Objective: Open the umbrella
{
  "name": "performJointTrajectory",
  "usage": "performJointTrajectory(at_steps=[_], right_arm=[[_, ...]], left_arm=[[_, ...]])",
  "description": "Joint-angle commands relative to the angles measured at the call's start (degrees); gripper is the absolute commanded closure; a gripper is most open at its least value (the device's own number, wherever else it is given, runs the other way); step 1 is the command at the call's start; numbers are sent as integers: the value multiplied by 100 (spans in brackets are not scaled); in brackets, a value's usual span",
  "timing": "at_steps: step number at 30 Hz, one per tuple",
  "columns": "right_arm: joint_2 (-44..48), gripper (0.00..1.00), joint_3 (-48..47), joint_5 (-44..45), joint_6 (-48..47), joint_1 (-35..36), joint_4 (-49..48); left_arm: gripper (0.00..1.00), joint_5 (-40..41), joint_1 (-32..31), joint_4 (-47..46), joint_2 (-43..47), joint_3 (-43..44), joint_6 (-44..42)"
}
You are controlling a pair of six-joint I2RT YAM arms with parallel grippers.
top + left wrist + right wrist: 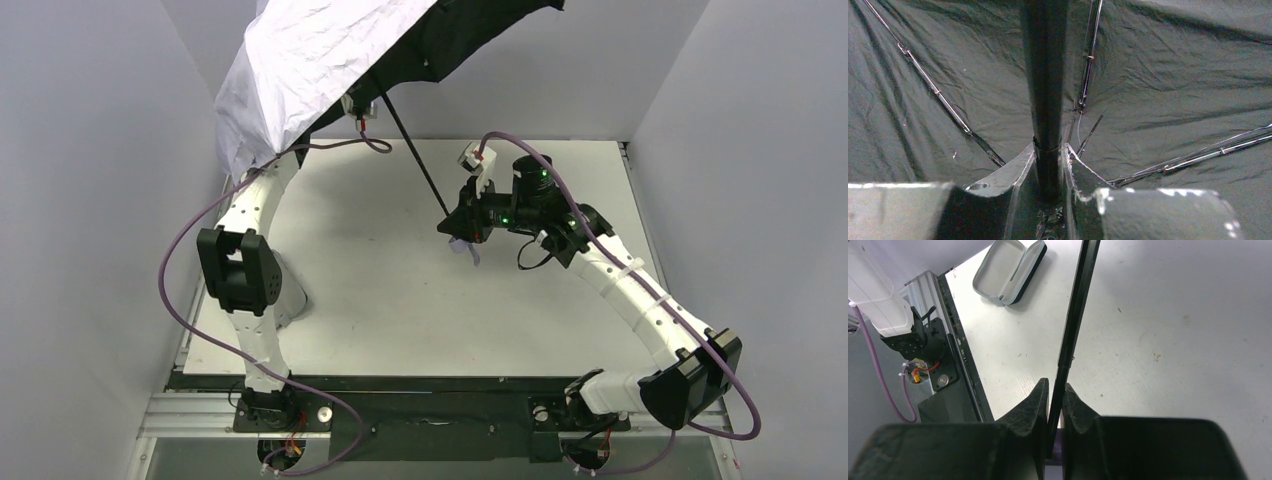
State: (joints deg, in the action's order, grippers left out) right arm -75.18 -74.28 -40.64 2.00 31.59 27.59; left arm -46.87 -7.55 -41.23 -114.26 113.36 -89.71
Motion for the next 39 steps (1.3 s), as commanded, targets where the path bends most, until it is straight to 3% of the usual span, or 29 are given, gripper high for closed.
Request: performJointTrajectory(at_steps=[1, 12, 20, 24, 29, 30, 33, 36, 39], right_arm=[[235, 100, 752, -1259, -870, 377, 4042], [-496, 100, 572, -1243, -1103, 864, 4372], [-683, 100, 482, -1267, -1258, 1044, 4505], [-595, 100, 198, -1182, -1393, 1039, 4442], [-580, 100, -346, -1437, -1013, 982, 3912], [-583, 99, -414, -1464, -958, 977, 3841], [-592, 77, -734, -1461, -628, 951, 3418], [-671, 64, -981, -1414, -319, 907, 2945], [-764, 59, -1121, -1419, 253, 862, 2524]], left_arm=[[82, 3755, 1670, 11, -68, 900, 163], [80, 3372, 1478, -451, 236, 415, 364], [81, 3621, 1526, -297, 99, 871, 348], [91, 3296, 1435, -196, 748, -8, 611], [99, 2567, 934, -381, 1553, -1808, 506], [100, 2406, 730, -492, 1693, -2184, 458], [100, 2189, 277, -609, 1916, -2714, 350], [100, 2134, -221, -774, 2022, -3084, 296], [100, 2099, -609, -970, 2048, -3252, 321]])
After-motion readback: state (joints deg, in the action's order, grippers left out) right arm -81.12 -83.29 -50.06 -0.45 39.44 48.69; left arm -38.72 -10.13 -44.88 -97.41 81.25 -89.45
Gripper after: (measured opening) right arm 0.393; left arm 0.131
